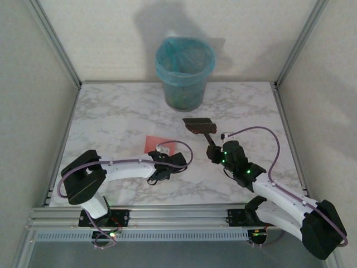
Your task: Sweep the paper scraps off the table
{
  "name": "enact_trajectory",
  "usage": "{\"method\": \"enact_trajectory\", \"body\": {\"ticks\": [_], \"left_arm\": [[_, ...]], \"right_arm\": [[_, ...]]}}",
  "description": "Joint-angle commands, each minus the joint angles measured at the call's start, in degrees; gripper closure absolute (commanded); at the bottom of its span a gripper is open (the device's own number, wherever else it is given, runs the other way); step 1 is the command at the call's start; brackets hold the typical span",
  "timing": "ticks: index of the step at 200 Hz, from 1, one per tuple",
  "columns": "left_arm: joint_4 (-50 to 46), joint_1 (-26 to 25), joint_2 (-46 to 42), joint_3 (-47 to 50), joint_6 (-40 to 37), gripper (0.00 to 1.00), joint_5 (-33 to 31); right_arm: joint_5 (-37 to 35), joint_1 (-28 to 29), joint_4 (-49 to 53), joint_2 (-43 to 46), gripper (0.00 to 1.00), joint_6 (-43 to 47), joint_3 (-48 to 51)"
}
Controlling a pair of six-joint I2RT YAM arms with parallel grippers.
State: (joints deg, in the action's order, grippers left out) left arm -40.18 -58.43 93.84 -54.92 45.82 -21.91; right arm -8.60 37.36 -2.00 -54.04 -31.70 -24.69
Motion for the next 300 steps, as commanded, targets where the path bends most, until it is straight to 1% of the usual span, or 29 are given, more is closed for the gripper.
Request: {"method": "enact_trajectory", "body": {"ticks": [1, 43, 57, 96, 129, 139, 147, 154, 203, 210, 223, 254, 276, 290, 300], "left_arm": [[1.3, 1.3, 1.1, -0.9, -2.6, 0.92, -0.1], [1.3, 5.5, -0.3, 1.4, -2.6, 0.90, -0.5], [1.4, 6.6, -1.1, 2.5, -2.5, 0.84, -0.5], [0.4, 9.5, -3.8, 4.6, -1.4, 0.76, -1.8], [-0.7, 10.4, -7.3, 5.4, -0.6, 0.60, -3.3], [-1.0, 10.8, -8.5, 5.5, -0.5, 0.57, -3.8], [-1.1, 10.8, -9.5, 5.6, -0.4, 0.51, -3.7], [-1.2, 10.9, -10.3, 5.6, -0.2, 0.48, -3.8], [-3.1, 11.1, -17.8, 5.3, 2.3, 0.37, -6.8], [-3.4, 11.2, -19.2, 5.3, 2.6, 0.35, -7.4], [-3.7, 11.6, -22.2, 5.4, 3.3, 0.28, -8.3], [-3.2, 12.5, -28.9, 6.6, 4.2, 0.24, -9.5], [-2.4, 12.6, -32.0, 7.8, 4.3, 0.23, -9.0], [-2.4, 12.6, -33.0, 8.1, 4.4, 0.23, -9.0], [-2.4, 12.6, -33.5, 8.3, 4.6, 0.23, -9.3]], "right_arm": [[2.4, 0.0, -3.5, -1.0, 1.00, 1.4, -2.9], [5.0, 0.3, -3.8, -4.3, 1.00, 2.2, -4.3], [6.0, 0.7, -4.1, -5.5, 1.00, 2.5, -4.7], [7.0, 2.6, -4.6, -9.0, 1.00, 4.3, -6.3], [6.9, 4.7, -4.5, -12.6, 1.00, 6.2, -8.0], [6.9, 5.1, -4.2, -13.7, 1.00, 6.9, -8.8], [6.7, 5.2, -3.8, -14.7, 1.00, 7.5, -9.4], [6.6, 6.9, -3.4, -15.5, 1.00, 8.2, -10.0], [7.4, 7.7, -2.2, -20.6, 1.00, 9.0, -12.6], [7.4, 7.7, -2.3, -21.2, 0.98, 9.0, -12.7], [7.1, 7.7, -2.2, -22.2, 0.97, 8.9, -13.0], [4.0, 7.7, -2.4, -23.3, 0.97, 7.0, -12.8], [0.8, 7.9, -1.8, -23.3, 0.94, 5.8, -12.7], [-2.6, 7.9, -0.5, -22.9, 0.86, 4.4, -12.5], [-2.5, 7.9, -0.5, -22.9, 0.84, 4.4, -12.5]]}}
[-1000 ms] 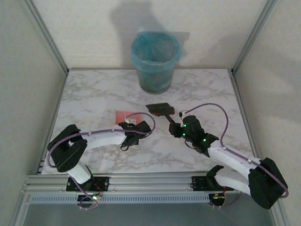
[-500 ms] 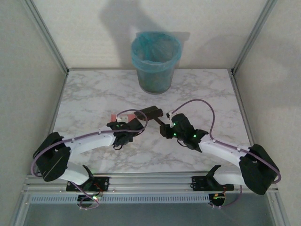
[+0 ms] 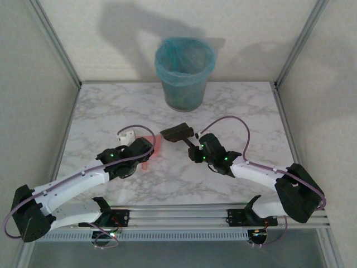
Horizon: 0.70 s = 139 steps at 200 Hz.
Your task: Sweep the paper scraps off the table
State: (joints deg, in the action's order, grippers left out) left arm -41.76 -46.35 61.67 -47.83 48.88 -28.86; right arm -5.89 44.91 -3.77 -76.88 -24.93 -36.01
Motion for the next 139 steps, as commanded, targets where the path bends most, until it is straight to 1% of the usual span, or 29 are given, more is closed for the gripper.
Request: {"method": "enact_trajectory", "body": {"ticks": [1, 8, 40, 52, 69, 72, 89, 95, 107, 139], "left_arm": [[-0.8, 0.5, -1.4, 1.2, 1.6, 0.23, -2.3], [-0.8, 0.5, -1.7, 1.3, 1.8, 0.23, -2.6], [-0.9, 0.6, -2.7, 1.0, 2.2, 0.22, -3.5], [-0.8, 0.5, -3.0, 1.0, 2.7, 0.19, -3.9], [-0.1, 0.6, -3.4, 1.2, 3.1, 0.15, -4.0], [0.0, 0.6, -3.5, 1.3, 3.2, 0.13, -4.0], [-0.1, 0.7, -3.9, 1.1, 3.9, 0.08, -4.9], [-0.3, 0.7, -3.9, 0.9, 4.2, 0.01, -5.3], [-0.8, 0.8, -4.3, 0.3, 4.7, 0.00, -6.1], [-1.1, 1.1, -6.7, -1.2, 6.8, 0.00, -9.3]], "right_arm": [[-5.2, 0.3, 1.3, 0.0, 0.84, -2.3, -1.2], [-4.4, 0.3, 1.1, -0.2, 0.83, -2.1, -1.3], [-1.4, 0.4, 0.8, -1.8, 0.74, -1.0, -2.3], [-0.2, 0.6, 0.1, -2.2, 0.71, -0.9, -2.4], [0.9, 1.0, -0.5, -2.5, 0.71, -0.5, -2.3], [1.0, 1.1, -0.6, -2.5, 0.70, -0.4, -2.4], [1.5, 1.5, -0.8, -2.3, 0.58, -0.3, -2.6], [1.4, 1.6, -0.8, -2.1, 0.53, -0.4, -2.6], [1.2, 1.7, -0.7, -1.7, 0.46, -0.7, -2.4], [0.0, 1.6, -1.8, 2.0, 0.40, -1.3, -0.5]]}}
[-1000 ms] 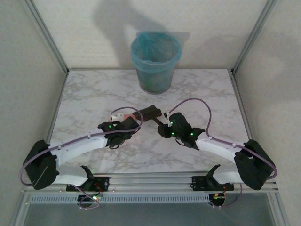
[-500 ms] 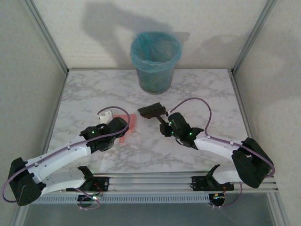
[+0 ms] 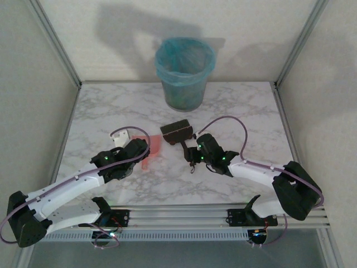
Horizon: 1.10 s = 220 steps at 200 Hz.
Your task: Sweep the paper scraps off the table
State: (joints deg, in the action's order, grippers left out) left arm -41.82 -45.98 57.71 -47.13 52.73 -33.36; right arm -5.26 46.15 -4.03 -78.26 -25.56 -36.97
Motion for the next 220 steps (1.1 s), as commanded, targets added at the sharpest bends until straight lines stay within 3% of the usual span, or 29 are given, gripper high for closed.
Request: {"method": "enact_trajectory", "body": {"ticks": [1, 36, 67, 99, 150, 166, 185, 204, 220], "left_arm": [[-1.0, 0.7, -2.9, -1.9, 3.1, 0.00, -4.9], [0.0, 0.9, -8.5, -2.5, 4.9, 0.01, -9.2], [0.6, 0.9, -12.3, -5.7, 2.6, 0.00, -13.2], [5.3, 0.9, -14.9, -11.7, -7.0, 0.00, -14.5], [21.1, 1.5, -11.4, -22.3, -31.2, 0.00, -22.9], [24.4, 4.7, -7.5, -26.4, -34.8, 0.00, -20.1], [25.2, 11.2, -2.6, -31.0, -33.9, 0.00, -11.4], [28.3, 17.5, 0.9, -32.6, -33.5, 0.00, -5.3], [31.5, 24.5, 2.9, -31.7, -31.7, 0.00, -1.5]], "right_arm": [[-0.7, 0.3, -1.6, 3.5, 0.40, -0.7, 0.6], [-10.7, 0.4, 0.1, 12.6, 0.33, -2.8, 4.3], [-21.9, -1.7, 3.1, 22.6, 0.09, -7.9, 8.7], [-21.7, -9.9, 6.3, 30.3, 0.01, -15.7, 13.4], [-27.3, -13.0, 11.7, 33.3, 0.01, -16.7, 9.6], [-27.5, -14.1, 13.1, 32.7, 0.01, -15.9, 6.9], [-26.4, -15.3, 13.0, 31.0, 0.01, -17.1, 5.2], [-25.1, -16.4, 7.7, 27.2, 0.01, -17.0, 4.7], [-24.5, -18.2, 1.3, 22.0, 0.01, -9.9, 2.7]]}}
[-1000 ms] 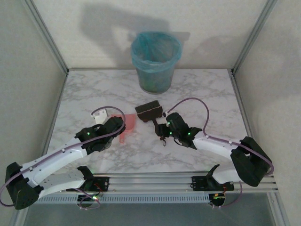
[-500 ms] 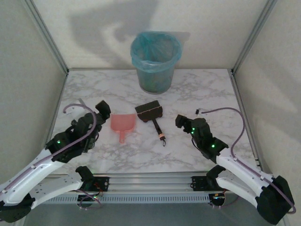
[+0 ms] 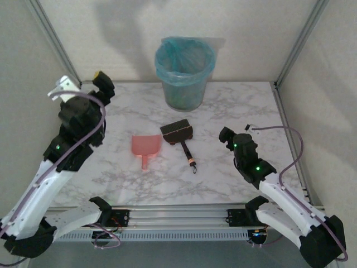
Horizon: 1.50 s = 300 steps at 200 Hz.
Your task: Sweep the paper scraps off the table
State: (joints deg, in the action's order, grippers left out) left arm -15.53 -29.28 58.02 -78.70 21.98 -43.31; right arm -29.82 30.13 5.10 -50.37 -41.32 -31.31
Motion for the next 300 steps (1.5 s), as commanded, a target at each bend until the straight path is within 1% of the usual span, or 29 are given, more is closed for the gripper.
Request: {"method": "enact_trajectory", "body": {"ticks": [1, 8, 13, 29, 40, 47, 55, 66, 79, 88, 98, 114, 125, 139, 157, 176, 195, 214, 229, 241, 249, 266, 281, 284, 289, 300], "left_arm": [[5.3, 8.2, 2.7, 0.0, -0.8, 0.01, 8.8], [8.4, 11.7, 2.8, 2.0, 0.7, 0.00, 10.0], [11.9, 14.1, 2.4, 4.6, 1.4, 0.00, 10.9], [26.9, 20.1, -0.4, 18.2, 3.1, 0.01, 14.1], [33.6, 23.9, -1.0, 26.2, 5.6, 0.01, 17.2], [36.9, 26.6, -0.6, 30.0, 6.6, 0.00, 20.5], [38.7, 29.2, 0.6, 33.1, 7.9, 0.00, 23.2], [41.1, 32.1, 2.9, 36.5, 7.9, 0.00, 25.5], [43.0, 35.5, 6.4, 40.4, 8.9, 0.01, 26.2], [44.6, 38.1, 9.2, 41.6, 9.0, 0.00, 28.0], [44.9, 39.4, 12.7, 41.3, 7.1, 0.00, 27.7], [45.4, 41.1, 16.2, 41.8, 4.4, 0.00, 27.4], [47.6, 41.3, 16.8, 43.2, 2.2, 0.00, 27.1], [50.0, 41.3, 16.8, 44.4, 0.5, 0.01, 27.6], [52.8, 40.9, 17.5, 46.2, -0.2, 0.00, 29.2], [54.3, 39.2, 19.0, 47.3, -2.7, 0.00, 28.3], [57.7, 37.5, 19.9, 49.6, -6.1, 0.00, 26.5], [64.3, 35.5, 20.4, 53.9, -9.6, 0.00, 24.5], [66.9, 34.4, 19.2, 56.1, -10.2, 0.00, 25.3], [69.5, 32.0, 18.5, 57.7, -12.2, 0.00, 22.7], [70.4, 30.6, 18.3, 58.5, -13.6, 0.01, 22.3], [73.1, 28.5, 19.0, 60.7, -15.4, 0.01, 19.5], [81.5, 27.3, 19.9, 66.3, -15.1, 0.01, 18.2], [84.7, 27.1, 20.2, 67.6, -15.8, 0.00, 17.5], [86.1, 26.2, 19.6, 68.8, -15.9, 0.00, 16.0], [93.5, 26.0, 21.2, 71.5, -17.2, 0.01, 16.5]], "right_arm": [[0.3, -2.4, -8.4, -6.1, 0.01, 6.7, -3.1], [2.6, -4.4, -11.1, -9.2, 0.01, 12.9, -5.1], [3.2, -5.9, -10.3, -11.7, 0.01, 16.4, -7.4], [-1.1, -11.2, -1.2, -18.1, 0.01, 18.4, -15.2], [0.9, -14.9, -2.3, -19.8, 0.01, 20.9, -15.0], [1.9, -16.5, -6.2, -19.6, 0.01, 23.0, -13.0], [4.4, -17.6, -11.7, -18.9, 0.01, 27.9, -9.9], [5.1, -17.8, -18.9, -18.5, 0.01, 36.4, -5.8], [2.4, -17.7, -23.5, -19.1, 0.01, 40.8, -2.6], [2.7, -17.7, -26.1, -20.4, 0.01, 42.9, -1.4], [6.1, -17.9, -27.4, -22.7, 0.01, 44.2, -1.7], [10.3, -17.8, -22.6, -27.6, 0.01, 43.7, -6.0], [11.9, -17.9, -22.2, -30.0, 0.01, 43.7, -6.8], [14.8, -17.9, -26.2, -31.4, 0.01, 44.8, -4.9], [15.1, -18.0, -26.4, -32.9, 0.01, 45.5, -5.5], [19.9, -18.0, -29.5, -33.3, 0.01, 48.2, -3.7], [20.1, -18.5, -32.3, -33.6, 0.01, 47.9, -2.1], [18.3, -18.7, -36.0, -33.5, 0.01, 47.1, 0.1], [16.1, -19.1, -40.2, -32.5, 0.01, 45.7, 3.0], [14.6, -20.0, -43.1, -31.7, 0.01, 44.1, 5.1], [13.0, -20.6, -45.5, -31.5, 0.01, 42.7, 6.0], [11.0, -21.5, -49.8, -31.7, 0.01, 40.7, 9.5], [9.0, -21.7, -51.7, -32.1, 0.01, 39.6, 10.7], [8.9, -21.6, -52.3, -32.1, 0.01, 39.7, 10.9], [8.9, -21.6, -52.8, -31.9, 0.01, 39.9, 11.3], [9.5, -21.0, -54.6, -31.1, 0.01, 40.8, 12.6]]}}
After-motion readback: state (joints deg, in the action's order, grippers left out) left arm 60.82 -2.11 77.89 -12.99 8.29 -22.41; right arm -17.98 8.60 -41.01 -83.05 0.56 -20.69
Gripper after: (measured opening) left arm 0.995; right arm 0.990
